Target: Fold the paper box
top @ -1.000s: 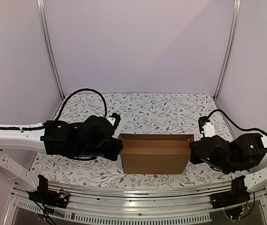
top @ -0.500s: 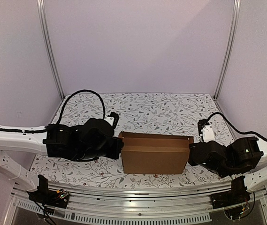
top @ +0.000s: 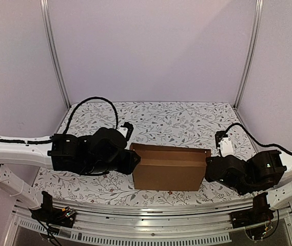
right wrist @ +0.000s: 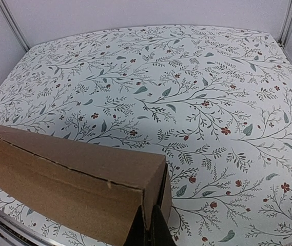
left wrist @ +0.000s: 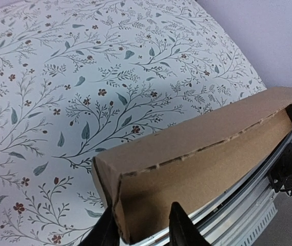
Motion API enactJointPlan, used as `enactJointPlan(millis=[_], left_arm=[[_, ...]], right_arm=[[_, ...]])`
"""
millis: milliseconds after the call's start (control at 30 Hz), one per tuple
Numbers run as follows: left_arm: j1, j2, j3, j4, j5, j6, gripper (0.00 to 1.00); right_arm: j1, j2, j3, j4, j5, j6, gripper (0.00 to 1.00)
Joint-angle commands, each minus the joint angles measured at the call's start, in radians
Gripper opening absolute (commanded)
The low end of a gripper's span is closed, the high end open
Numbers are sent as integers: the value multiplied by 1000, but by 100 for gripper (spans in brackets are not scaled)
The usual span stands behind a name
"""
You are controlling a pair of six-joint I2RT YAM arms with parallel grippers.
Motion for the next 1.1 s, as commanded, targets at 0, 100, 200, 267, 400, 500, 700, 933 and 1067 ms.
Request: enactJointPlan(millis=[0,100,200,267,400,500,700,933,1067], left_arm=[[-17,31,-10,-229,56,30,32],[-10,20,9,-262,29,43,32],[-6,5,22,-275,13,52,32],[-5,-7,32,-277,11,58,32],[-2,-32,44,-273,5,67,32],[6,-53,39,-260,10,69,33],[18,-97,27,-250,-4,62,40],[28,-136,29,-243,-19,73,43],[31,-136,26,-240,-4,73,40]], right_arm=[[38,63,-52,-57,-297,10,0],[38,60,-52,-57,-297,10,0],[38,60,-55,-55,-297,8,0],[38,61,-57,-53,-297,10,0],[38,63,-54,-49,-294,8,0],[37,63,-51,-50,-292,6,0],[39,64,-46,-49,-288,1,0],[38,77,-33,-49,-283,-9,0],[38,81,-29,-53,-281,-12,0]])
